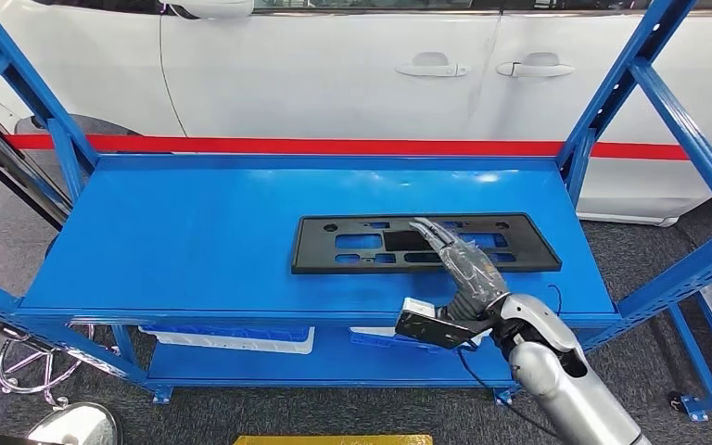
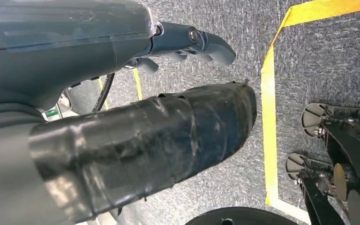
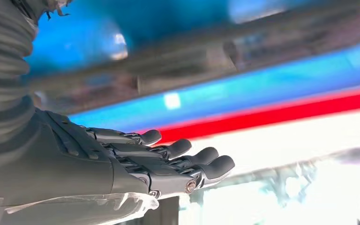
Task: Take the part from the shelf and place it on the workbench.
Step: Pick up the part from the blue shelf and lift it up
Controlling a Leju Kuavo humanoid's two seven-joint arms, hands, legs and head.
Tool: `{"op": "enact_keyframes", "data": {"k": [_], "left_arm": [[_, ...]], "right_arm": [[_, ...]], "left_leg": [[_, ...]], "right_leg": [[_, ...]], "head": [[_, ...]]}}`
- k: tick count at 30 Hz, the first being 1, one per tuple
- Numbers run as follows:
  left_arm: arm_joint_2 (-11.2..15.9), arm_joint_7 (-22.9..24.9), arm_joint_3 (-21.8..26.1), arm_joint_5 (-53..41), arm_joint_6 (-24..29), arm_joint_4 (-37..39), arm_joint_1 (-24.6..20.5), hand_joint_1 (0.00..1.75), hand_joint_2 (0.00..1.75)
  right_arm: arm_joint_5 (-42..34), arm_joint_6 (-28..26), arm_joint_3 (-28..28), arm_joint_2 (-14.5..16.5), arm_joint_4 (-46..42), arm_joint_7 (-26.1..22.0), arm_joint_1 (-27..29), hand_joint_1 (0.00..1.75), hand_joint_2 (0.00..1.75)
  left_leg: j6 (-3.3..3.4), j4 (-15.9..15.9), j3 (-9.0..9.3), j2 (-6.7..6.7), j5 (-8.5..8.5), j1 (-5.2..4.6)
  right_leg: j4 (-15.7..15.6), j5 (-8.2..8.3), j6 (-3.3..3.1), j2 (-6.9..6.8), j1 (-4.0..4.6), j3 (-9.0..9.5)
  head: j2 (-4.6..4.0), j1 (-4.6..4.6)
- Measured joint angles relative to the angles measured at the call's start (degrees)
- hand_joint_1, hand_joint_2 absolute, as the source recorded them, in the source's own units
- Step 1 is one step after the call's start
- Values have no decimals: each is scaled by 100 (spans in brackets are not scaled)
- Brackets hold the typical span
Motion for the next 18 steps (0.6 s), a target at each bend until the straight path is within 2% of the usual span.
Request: {"op": "enact_keyframes", "data": {"k": [6,18], "left_arm": [[0,-10,0,-9,-3,0,0,0,0],[0,-10,0,-21,-3,0,-1,0,0]], "right_arm": [[55,5,-11,-121,-339,2,8,0,175],[162,-70,-11,-167,-431,12,18,0,175]], "left_leg": [[0,0,1,0,0,0],[0,0,1,0,0,0]], "right_leg": [[0,0,0,0,0,-1],[0,0,0,0,0,0]], "head": [[0,0],[0,0]]}}
